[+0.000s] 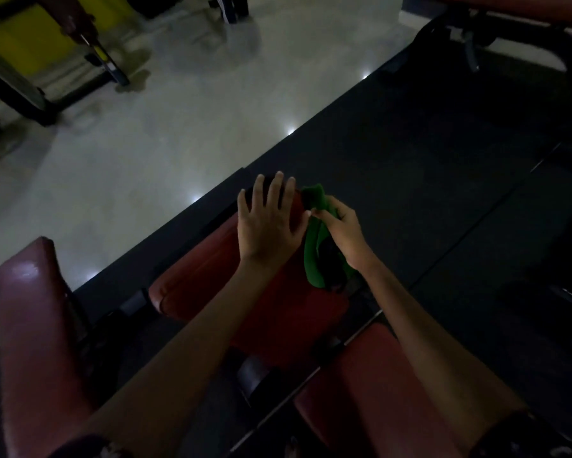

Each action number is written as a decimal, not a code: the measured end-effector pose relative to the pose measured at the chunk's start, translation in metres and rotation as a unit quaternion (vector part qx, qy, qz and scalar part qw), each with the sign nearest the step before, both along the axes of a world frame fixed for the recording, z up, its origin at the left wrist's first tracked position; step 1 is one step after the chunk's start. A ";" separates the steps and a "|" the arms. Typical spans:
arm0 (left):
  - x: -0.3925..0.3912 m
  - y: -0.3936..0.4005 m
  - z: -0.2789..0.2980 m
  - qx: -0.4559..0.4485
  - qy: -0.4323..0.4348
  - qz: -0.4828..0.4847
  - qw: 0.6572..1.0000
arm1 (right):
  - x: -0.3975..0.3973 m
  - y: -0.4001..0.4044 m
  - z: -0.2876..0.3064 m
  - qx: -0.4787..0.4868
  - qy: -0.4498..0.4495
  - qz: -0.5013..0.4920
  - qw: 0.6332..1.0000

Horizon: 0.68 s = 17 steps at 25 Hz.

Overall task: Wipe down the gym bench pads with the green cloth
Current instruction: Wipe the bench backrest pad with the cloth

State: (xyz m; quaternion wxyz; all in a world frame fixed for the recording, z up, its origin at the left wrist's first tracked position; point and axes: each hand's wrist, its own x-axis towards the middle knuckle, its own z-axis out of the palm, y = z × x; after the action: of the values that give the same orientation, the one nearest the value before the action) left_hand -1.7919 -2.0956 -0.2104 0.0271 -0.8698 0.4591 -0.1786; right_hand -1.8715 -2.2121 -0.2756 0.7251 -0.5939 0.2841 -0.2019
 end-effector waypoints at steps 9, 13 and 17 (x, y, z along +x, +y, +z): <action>0.005 -0.006 -0.018 -0.096 -0.095 -0.018 0.991 | -0.001 -0.008 -0.027 0.011 -0.058 0.027 0.998; 0.007 -0.006 -0.022 -0.094 -0.135 -0.020 0.986 | -0.022 -0.008 -0.080 0.026 0.085 0.036 0.995; 0.009 -0.007 -0.025 -0.100 -0.185 -0.031 0.977 | -0.022 -0.018 -0.087 -0.020 0.109 0.034 0.993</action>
State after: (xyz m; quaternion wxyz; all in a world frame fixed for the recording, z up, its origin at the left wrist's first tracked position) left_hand -1.7833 -2.1023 -0.2358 0.0185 -0.8056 0.4524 -0.3820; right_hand -1.8936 -2.2298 -0.3621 0.6843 -0.6359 0.3371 -0.1174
